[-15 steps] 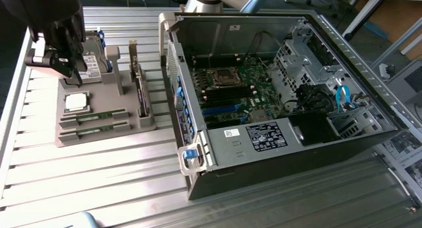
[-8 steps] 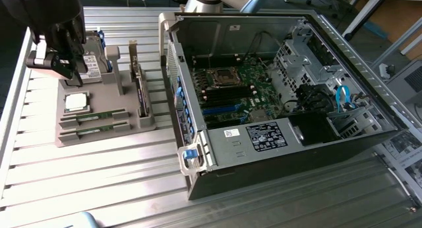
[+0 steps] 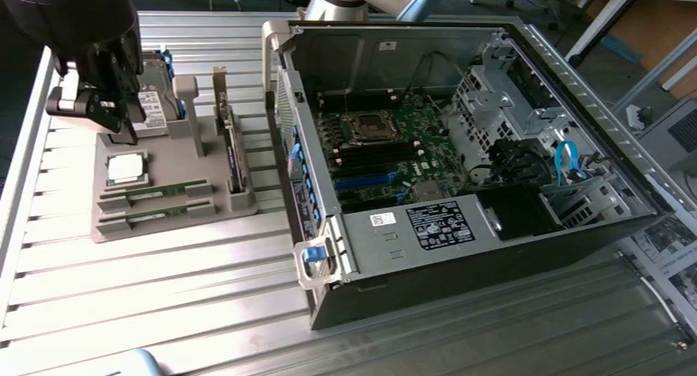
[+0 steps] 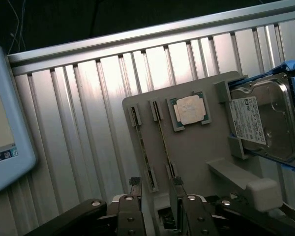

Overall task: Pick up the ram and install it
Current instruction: 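Pick up the ram and move it above insertion slot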

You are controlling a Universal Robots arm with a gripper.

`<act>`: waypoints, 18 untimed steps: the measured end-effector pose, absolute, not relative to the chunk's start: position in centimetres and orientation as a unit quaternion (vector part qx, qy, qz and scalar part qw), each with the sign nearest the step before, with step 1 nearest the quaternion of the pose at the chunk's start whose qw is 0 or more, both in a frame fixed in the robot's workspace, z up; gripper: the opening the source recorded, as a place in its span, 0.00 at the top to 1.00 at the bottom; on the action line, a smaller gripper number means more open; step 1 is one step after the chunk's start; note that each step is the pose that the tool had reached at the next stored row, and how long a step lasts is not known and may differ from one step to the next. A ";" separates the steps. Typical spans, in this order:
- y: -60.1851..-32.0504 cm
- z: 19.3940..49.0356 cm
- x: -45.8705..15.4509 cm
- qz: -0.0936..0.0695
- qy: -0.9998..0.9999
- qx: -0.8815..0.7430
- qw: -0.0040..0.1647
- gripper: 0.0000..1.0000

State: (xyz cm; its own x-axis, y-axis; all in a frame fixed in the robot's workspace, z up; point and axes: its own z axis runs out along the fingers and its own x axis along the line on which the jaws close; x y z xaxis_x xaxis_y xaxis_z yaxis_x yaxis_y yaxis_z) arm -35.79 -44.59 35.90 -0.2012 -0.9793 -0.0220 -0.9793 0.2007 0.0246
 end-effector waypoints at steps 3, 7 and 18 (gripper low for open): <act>-44.6 35.8 -35.8 0.017 0.775 -0.632 0.001 0.64; -44.6 35.6 -35.8 0.017 0.775 -0.632 0.001 0.64; -44.6 35.2 -35.8 0.017 0.775 -0.632 0.001 0.64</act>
